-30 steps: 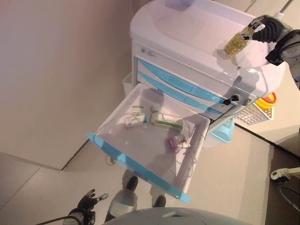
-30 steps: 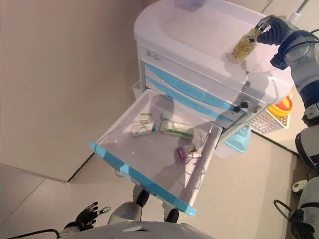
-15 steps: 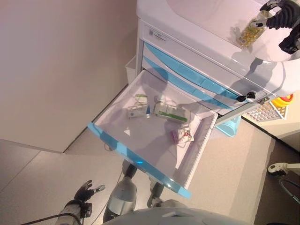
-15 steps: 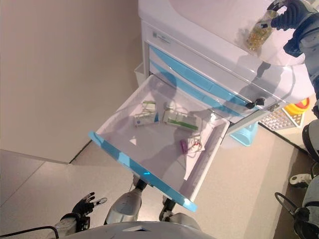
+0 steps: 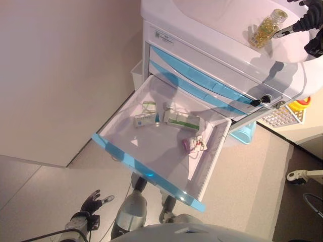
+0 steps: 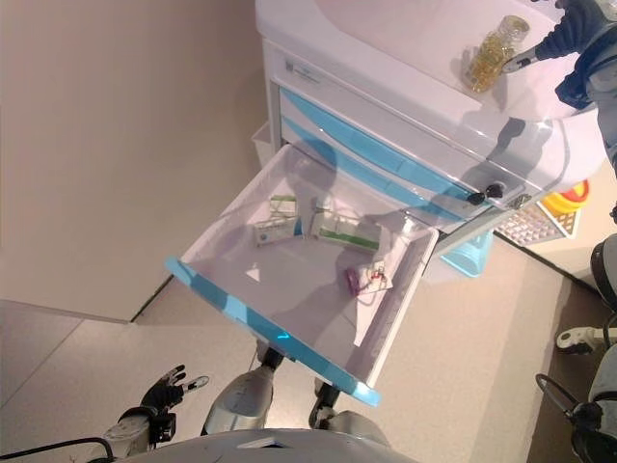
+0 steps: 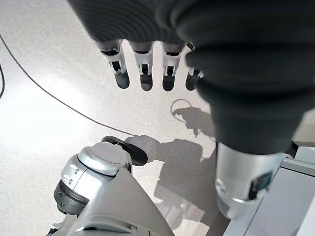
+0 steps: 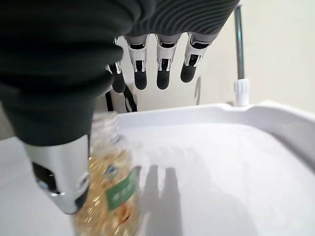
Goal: Open the drawer and pick up the medicine
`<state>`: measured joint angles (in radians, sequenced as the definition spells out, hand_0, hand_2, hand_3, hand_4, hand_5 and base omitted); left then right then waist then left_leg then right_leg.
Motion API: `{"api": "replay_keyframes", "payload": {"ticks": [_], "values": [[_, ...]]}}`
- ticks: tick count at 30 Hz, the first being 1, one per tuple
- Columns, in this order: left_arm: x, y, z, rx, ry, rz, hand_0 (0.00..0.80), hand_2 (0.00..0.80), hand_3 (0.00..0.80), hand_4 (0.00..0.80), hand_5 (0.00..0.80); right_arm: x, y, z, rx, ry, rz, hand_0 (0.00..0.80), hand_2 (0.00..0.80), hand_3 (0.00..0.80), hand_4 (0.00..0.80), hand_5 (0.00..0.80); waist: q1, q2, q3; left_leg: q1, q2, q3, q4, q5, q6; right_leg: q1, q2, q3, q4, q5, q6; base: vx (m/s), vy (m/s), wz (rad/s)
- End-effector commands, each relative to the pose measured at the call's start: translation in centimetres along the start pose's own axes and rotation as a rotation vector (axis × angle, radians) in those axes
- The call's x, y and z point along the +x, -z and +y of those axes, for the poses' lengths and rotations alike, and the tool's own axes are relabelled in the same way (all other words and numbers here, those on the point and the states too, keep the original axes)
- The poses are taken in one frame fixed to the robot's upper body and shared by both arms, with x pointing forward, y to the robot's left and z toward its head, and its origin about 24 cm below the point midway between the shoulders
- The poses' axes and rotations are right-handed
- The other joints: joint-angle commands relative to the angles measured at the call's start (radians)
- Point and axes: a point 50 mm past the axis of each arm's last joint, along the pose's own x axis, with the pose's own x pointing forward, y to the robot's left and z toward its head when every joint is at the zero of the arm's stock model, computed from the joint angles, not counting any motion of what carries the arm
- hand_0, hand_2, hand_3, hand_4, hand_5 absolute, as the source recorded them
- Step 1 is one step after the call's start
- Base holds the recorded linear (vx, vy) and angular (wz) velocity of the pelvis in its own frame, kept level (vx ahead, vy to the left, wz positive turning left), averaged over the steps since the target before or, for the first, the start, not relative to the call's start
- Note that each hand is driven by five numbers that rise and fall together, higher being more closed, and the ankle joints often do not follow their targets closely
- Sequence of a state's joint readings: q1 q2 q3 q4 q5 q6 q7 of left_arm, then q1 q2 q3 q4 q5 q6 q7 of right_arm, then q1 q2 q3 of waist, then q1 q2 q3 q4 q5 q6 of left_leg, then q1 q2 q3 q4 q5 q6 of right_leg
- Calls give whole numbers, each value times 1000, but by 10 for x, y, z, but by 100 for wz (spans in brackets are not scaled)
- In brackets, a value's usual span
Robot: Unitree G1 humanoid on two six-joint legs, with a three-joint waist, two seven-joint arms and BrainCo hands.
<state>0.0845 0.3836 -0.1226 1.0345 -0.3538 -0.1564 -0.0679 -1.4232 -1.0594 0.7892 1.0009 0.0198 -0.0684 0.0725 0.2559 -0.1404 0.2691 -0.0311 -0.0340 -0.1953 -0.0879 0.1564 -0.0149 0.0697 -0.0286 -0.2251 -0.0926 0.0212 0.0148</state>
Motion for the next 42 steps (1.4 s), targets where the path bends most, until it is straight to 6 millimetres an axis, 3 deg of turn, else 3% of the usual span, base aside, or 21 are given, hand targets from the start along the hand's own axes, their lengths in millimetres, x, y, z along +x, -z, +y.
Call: {"api": "replay_keyframes", "payload": {"ticks": [1,6,9,12,15,17,18,19,20,25,27,29,30,33,35,40,42], "values": [[-7,13,13,76,-9,46,0,0,0,0,0,-8,-17,-64,127,271,-98,0,0,0,0,0,-13,-23,-66,65,-15,37,1,-146,8,18,-32,18,24,18,75,0,0,0],[-8,21,12,117,11,79,0,0,0,0,0,-22,-13,-92,382,531,-179,0,0,0,0,0,-37,-13,-103,90,-19,56,1,-163,13,27,-38,31,36,8,80,-3,6,-14],[-8,23,9,155,38,94,0,0,0,0,0,-33,-6,-99,499,669,-203,0,0,0,0,0,-56,-2,-120,108,-22,73,4,-181,17,29,-43,44,55,-3,85,2,12,-13],[-7,23,6,185,69,105,0,0,0,0,0,-42,6,-92,635,734,-199,0,0,0,0,0,-80,16,-129,124,-26,91,14,-197,25,30,-50,66,74,-13,88,-12,21,-30],[-6,22,2,195,89,107,0,0,0,0,0,-50,25,-66,792,707,-189,0,0,0,0,0,-111,35,-133,138,-27,112,30,-216,33,30,-52,95,93,-21,90,-19,29,-28],[-4,19,-1,196,102,105,0,0,0,0,0,-57,37,-35,931,639,-177,0,0,0,0,0,-138,43,-134,144,-29,131,43,-230,39,27,-52,122,99,-22,89,-47,41,-34],[-2,16,-8,181,112,102,0,0,0,0,0,-65,43,4,992,554,-165,0,0,0,0,0,-171,57,-132,145,-28,148,51,-230,42,21,-51,144,98,-12,87,-70,46,-39],[-1,16,-8,188,114,102,0,0,0,0,0,-68,47,14,1024,531,-142,0,0,0,0,0,-173,56,-134,147,-28,153,51,-231,43,21,-50,151,97,-11,87,-75,43,-42],[-1,16,-12,189,121,104,0,0,0,0,0,-74,51,37,1068,479,-122,0,0,0,0,0,-189,59,-134,151,-27,162,52,-235,45,20,-49,166,96,-9,87,-32,15,-48],[2,16,-33,159,130,86,0,0,0,0,0,-140,76,171,1158,177,107,0,0,0,0,0,-273,71,-132,175,-15,225,55,-260,49,16,-41,225,88,-6,89,-23,-7,-46],[3,16,-37,163,136,77,0,0,0,0,0,-157,82,199,1121,98,191,0,0,0,0,0,-283,71,-134,177,-12,240,52,-260,46,14,-39,230,85,-5,90,-13,-11,-36],[4,12,-42,175,149,53,0,0,0,0,0,-191,94,245,1081,-53,354,0,0,0,0,0,-302,73,-136,180,-9,258,44,-255,45,8,-37,232,83,-1,89,-16,-3,-24],[3,12,-42,176,150,48,0,0,0,0,0,-195,96,250,1072,-83,386,0,0,0,0,0,-304,74,-137,181,-8,260,41,-255,44,8,-37,233,83,-2,89,-4,-2,-24],[5,3,-44,168,157,-5,0,0,0,0,0,-258,107,306,948,-298,590,0,0,0,0,0,-323,81,-134,184,-6,272,31,-249,44,2,-34,228,85,-1,90,-14,1,-14],[6,-3,-46,168,162,-32,0,0,0,0,0,-296,111,333,884,-442,693,0,0,0,0,0,-327,85,-128,183,-5,276,28,-247,45,-1,-33,226,89,-3,89,0,0,0],[7,-5,-50,212,198,-54,0,0,0,0,0,-372,104,371,821,-747,833,0,0,0,0,0,-330,109,-105,172,-9,263,35,-243,54,-16,-33,215,117,-13,86,7,9,0],[7,-10,-54,180,218,-89,0,0,0,0,0,-389,103,377,854,-795,884,0,0,0,0,0,-333,122,-89,164,-12,254,48,-247,59,-26,-34,213,140,-24,81,45,62,-5]]}}
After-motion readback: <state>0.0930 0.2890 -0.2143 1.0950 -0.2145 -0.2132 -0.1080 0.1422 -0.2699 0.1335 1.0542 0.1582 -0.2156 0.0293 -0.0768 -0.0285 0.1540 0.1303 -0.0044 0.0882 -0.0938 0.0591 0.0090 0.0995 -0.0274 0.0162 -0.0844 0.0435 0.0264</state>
